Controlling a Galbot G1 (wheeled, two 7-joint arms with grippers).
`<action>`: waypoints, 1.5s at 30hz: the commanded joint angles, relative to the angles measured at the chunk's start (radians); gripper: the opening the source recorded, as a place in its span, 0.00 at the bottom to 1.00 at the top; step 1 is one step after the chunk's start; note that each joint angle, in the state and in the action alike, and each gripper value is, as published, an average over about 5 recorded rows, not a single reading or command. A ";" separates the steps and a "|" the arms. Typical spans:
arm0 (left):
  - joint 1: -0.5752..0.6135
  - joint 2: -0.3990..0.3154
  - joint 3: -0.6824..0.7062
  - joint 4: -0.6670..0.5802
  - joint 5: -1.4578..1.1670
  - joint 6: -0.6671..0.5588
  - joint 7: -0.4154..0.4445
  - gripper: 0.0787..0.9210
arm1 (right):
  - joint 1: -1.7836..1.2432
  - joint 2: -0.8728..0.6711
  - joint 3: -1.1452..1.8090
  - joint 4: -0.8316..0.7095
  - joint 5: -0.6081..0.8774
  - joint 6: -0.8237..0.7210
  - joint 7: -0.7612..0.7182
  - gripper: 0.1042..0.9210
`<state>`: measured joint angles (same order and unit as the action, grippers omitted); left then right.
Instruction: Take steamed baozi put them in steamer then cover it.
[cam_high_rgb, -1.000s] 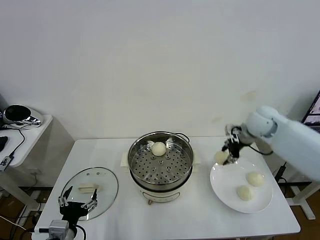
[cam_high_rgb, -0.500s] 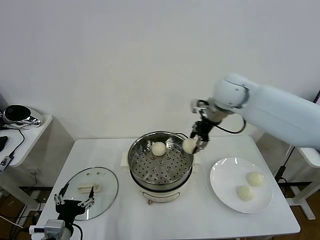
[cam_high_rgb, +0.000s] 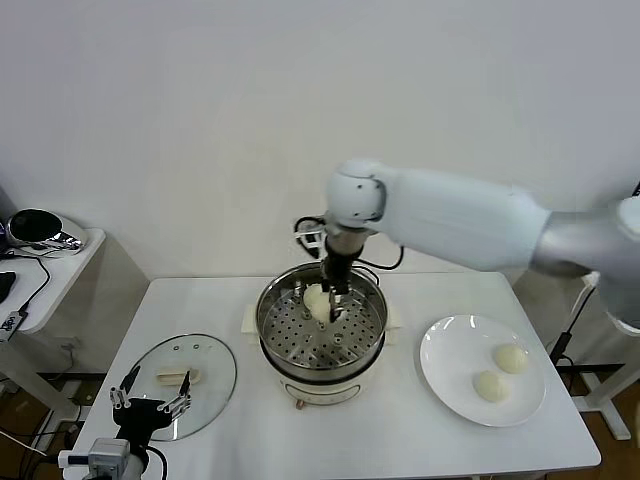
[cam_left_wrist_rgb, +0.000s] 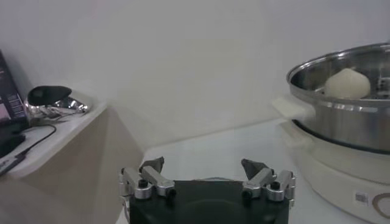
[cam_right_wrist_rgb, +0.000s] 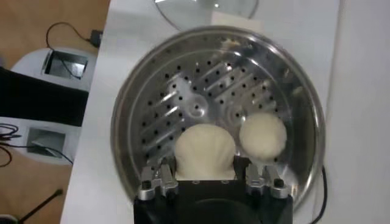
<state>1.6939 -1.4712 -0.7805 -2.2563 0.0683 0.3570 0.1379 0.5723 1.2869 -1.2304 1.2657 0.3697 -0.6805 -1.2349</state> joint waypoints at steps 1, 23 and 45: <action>-0.001 -0.002 -0.001 0.001 -0.007 0.001 -0.001 0.88 | -0.070 0.184 -0.017 -0.152 -0.020 -0.008 0.020 0.58; -0.021 -0.014 0.007 0.025 -0.007 0.004 -0.001 0.88 | -0.195 0.229 0.062 -0.258 -0.113 0.021 0.058 0.59; -0.020 -0.006 0.018 0.041 -0.001 0.007 0.000 0.88 | -0.040 -0.529 0.257 0.316 -0.149 0.109 0.008 0.88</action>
<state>1.6633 -1.4788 -0.7697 -2.2133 0.0636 0.3651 0.1403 0.4832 1.1558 -1.0721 1.3261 0.2519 -0.6352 -1.1999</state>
